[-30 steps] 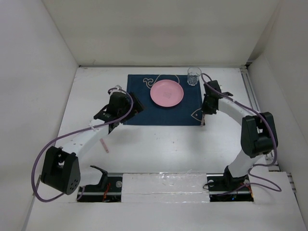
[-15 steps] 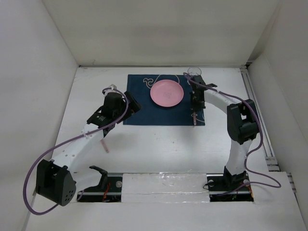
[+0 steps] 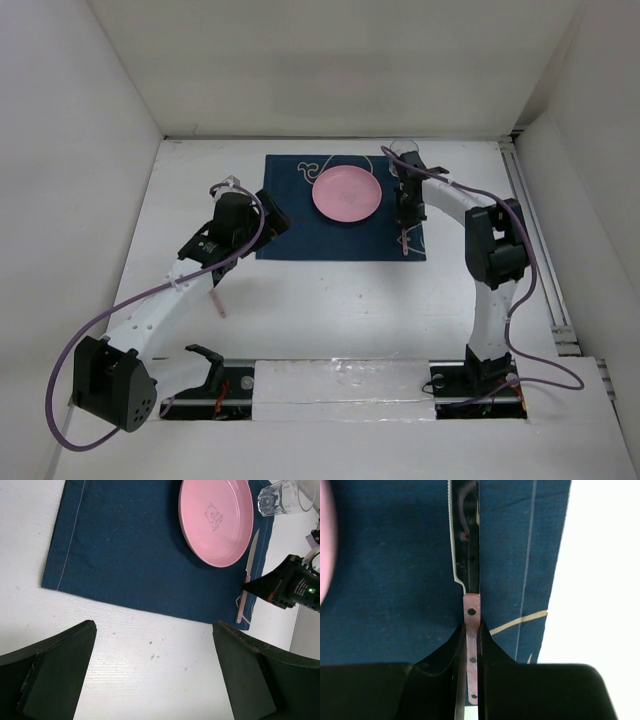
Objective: Set the dinner table for one person
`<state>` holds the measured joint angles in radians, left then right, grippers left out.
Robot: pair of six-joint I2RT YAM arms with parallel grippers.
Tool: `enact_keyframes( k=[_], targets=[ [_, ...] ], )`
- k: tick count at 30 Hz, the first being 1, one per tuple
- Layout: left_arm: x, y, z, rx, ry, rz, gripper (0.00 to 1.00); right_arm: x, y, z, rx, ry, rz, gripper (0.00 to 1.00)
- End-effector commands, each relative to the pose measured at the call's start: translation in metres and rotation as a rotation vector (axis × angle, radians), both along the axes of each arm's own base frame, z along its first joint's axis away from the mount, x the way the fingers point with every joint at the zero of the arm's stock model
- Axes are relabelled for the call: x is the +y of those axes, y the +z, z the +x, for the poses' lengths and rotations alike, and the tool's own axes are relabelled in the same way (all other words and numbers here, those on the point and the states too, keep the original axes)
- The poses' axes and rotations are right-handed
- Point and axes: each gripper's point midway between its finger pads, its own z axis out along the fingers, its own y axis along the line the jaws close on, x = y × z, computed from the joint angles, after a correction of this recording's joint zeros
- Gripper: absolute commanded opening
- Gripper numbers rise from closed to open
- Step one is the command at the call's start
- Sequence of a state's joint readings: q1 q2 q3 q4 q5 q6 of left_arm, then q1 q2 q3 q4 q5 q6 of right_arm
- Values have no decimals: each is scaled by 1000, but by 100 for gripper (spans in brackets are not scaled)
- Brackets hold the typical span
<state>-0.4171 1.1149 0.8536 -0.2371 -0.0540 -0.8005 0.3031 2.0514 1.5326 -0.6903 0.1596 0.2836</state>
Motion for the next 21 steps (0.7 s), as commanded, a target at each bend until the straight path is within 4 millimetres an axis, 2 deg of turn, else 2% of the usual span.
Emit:
enact_keyframes(
  k=[1,8,14,20,21],
  targets=[
    [1,26,8,-67,3,-7,100,-8,13,13,-28,-15,2,0],
    [1,25,7,-59,3,-3,100,-18,10,23,-34,-50,16,0],
    [1,25,7,-59,3,-3,100,-15,6,28,-40,-55,32,0],
    [2,30,6,-66,3,-6,100,-11,11,35,-57,-51,47,1],
    [2,30,6,-66,3,-6,100,-11,11,36,-57,-51,47,5]
  ],
)
